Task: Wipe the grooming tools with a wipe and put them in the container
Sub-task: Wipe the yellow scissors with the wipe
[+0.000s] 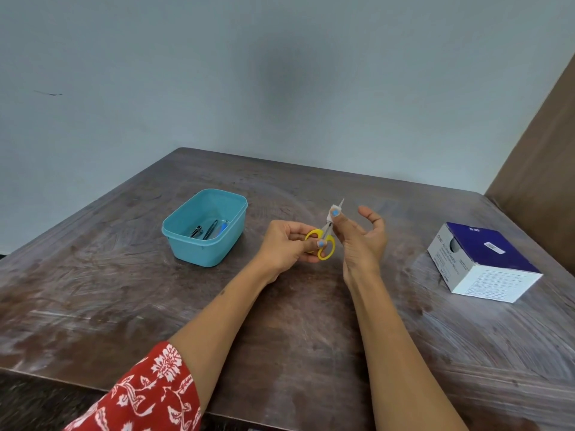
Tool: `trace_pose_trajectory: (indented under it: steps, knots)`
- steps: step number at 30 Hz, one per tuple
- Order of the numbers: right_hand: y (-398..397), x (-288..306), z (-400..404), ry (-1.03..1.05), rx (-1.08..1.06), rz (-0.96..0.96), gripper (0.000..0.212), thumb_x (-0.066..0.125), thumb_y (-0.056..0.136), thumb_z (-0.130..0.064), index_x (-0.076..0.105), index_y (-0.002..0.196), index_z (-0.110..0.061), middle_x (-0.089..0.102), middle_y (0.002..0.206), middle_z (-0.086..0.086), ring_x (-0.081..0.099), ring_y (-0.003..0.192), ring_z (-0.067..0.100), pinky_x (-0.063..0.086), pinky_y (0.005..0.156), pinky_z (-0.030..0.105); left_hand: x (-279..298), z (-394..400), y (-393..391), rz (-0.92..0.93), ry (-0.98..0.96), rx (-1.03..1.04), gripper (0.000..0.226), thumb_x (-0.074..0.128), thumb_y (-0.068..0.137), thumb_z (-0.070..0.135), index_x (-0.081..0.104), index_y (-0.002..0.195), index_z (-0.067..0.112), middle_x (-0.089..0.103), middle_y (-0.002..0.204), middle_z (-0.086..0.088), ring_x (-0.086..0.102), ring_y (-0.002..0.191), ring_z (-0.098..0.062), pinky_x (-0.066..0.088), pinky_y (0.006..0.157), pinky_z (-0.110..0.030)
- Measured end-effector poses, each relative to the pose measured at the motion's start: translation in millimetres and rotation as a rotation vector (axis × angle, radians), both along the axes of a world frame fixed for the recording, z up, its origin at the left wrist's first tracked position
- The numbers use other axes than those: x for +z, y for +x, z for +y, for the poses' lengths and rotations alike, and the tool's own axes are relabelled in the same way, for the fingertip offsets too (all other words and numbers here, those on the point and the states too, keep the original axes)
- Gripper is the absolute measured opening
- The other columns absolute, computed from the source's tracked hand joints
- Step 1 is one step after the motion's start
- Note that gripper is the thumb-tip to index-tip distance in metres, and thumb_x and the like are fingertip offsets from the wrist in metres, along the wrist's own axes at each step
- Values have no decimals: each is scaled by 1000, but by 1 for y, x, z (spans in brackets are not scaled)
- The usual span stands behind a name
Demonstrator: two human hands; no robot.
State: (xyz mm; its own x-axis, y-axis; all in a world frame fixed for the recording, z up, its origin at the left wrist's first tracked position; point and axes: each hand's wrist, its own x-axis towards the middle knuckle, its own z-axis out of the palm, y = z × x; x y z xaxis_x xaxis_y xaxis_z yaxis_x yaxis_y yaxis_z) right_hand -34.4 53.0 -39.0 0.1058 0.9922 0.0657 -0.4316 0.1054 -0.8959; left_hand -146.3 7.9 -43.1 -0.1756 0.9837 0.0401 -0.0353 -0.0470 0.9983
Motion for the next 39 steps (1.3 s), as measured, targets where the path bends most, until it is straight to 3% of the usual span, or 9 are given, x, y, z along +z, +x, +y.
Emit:
trace_pose_trajectory:
  steps: [3,9,15,20,26,31,36,39]
  knots:
    - [-1,-1,1,2,31,-20,42,73,73,4,48,96,-21,69,67,4,67,69,15,55,82,35,-1,1,-1,12,-5,36,19,67,78,-1,66,97,-2,69,80,-9,68,66,-11,59,59,-25]
    - [2,3,4,-11,-10,132,45,74,73,4,47,97,-23,68,80,14,67,82,27,55,81,34,-1,-1,2,0,-14,-27,17,66,78,-4,66,94,-1,68,78,-10,68,62,-12,59,59,-27]
    - [0,-1,1,11,36,-19,48,73,74,3,45,109,-13,68,72,6,68,70,14,55,81,31,-2,2,-2,33,-19,36,15,66,79,0,67,92,6,69,83,-8,69,73,-17,60,64,-29]
    - [3,-1,8,18,-51,123,45,73,74,6,47,97,-23,70,70,7,67,75,22,55,85,38,-2,0,3,26,-21,-20,21,66,78,-5,64,99,-5,67,78,-11,67,60,-11,59,57,-25]
    - [-1,-3,2,5,12,17,47,72,75,4,45,108,-15,68,75,9,68,76,18,55,85,34,-4,2,-1,23,-22,20,18,67,78,-3,66,96,0,68,78,-9,68,62,-11,59,60,-28]
    - [6,3,7,30,-79,160,45,72,75,6,46,98,-24,70,63,3,68,67,12,56,85,36,-3,0,5,40,-32,-17,26,66,78,-5,63,103,-8,66,77,-11,66,57,-9,58,57,-25]
    - [1,-3,1,39,-40,-102,45,76,74,-1,46,97,-25,70,74,5,69,74,13,54,83,32,-4,1,1,49,-17,24,26,67,78,-2,63,104,-6,68,80,-10,68,63,-11,59,61,-28]
    - [0,-3,-3,60,30,-180,43,75,75,-3,45,102,-18,68,73,5,67,65,7,50,67,17,-4,2,-1,41,5,75,23,67,79,-1,65,102,-4,68,81,-11,67,66,-13,59,61,-26]
